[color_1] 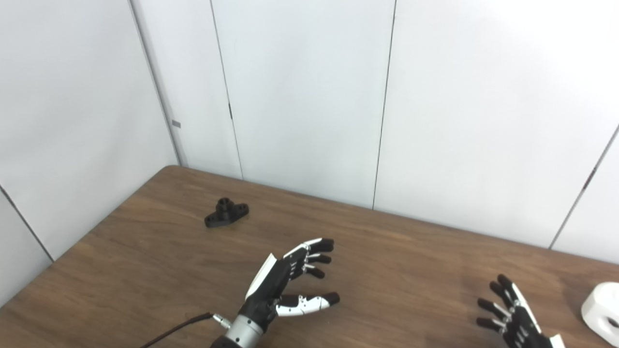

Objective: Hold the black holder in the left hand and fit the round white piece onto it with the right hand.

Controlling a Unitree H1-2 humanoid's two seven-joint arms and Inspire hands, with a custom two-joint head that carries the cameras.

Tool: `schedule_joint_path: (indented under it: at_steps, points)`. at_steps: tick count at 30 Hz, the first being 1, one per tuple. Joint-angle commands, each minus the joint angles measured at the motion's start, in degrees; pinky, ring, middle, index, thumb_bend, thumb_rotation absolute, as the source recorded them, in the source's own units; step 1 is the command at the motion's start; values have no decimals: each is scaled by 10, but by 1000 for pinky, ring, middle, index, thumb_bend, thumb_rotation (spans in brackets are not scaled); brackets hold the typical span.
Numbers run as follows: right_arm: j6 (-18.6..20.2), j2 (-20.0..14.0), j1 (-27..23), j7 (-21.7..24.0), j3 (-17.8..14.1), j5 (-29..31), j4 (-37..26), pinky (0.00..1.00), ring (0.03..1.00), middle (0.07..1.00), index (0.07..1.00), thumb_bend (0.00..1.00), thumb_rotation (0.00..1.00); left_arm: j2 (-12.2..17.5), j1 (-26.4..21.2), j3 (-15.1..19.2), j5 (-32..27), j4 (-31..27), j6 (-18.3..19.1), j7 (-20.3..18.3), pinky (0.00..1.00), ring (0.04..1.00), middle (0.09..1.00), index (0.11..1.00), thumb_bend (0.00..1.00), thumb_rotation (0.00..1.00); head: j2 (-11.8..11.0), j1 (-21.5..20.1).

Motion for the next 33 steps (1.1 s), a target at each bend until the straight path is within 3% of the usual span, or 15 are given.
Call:
schedule_joint_path:
  at_steps: [1, 4, 10, 18, 24, 33]
  points:
    - [-7, 2, -11, -3, -1, 0, -24, 701, 829, 933, 961, 647, 0, -2, 3, -1, 5, 13, -15, 13, 644, 765, 823, 818, 690, 110, 0, 0]
    - [3, 5, -9, -4, -2, -1, -31, 701, 834, 937, 968, 642, 0, 0, 3, 1, 1, 10, -12, 17, 645, 758, 816, 812, 690, 109, 0, 0]
    - [14, 3, -6, -3, -5, -2, -41, 716, 837, 941, 970, 635, 0, 14, -2, 12, -3, -16, 12, 13, 657, 778, 825, 808, 649, 4, 4, 1]
    - [19, -6, -6, 0, -13, 0, -45, 674, 808, 933, 953, 645, 0, 99, -39, 30, 1, -60, 85, -30, 518, 638, 740, 759, 726, 22, 5, 4]
    - [18, -9, -8, -1, -13, -3, -45, 655, 795, 916, 938, 646, 0, 156, -67, 47, 6, -86, 114, -43, 589, 728, 767, 766, 772, 151, 5, 6]
    - [36, -10, -10, 1, -14, -1, -55, 682, 804, 923, 946, 632, 0, 190, -90, 96, 20, -130, 176, -30, 617, 751, 801, 788, 755, 99, 8, 10]
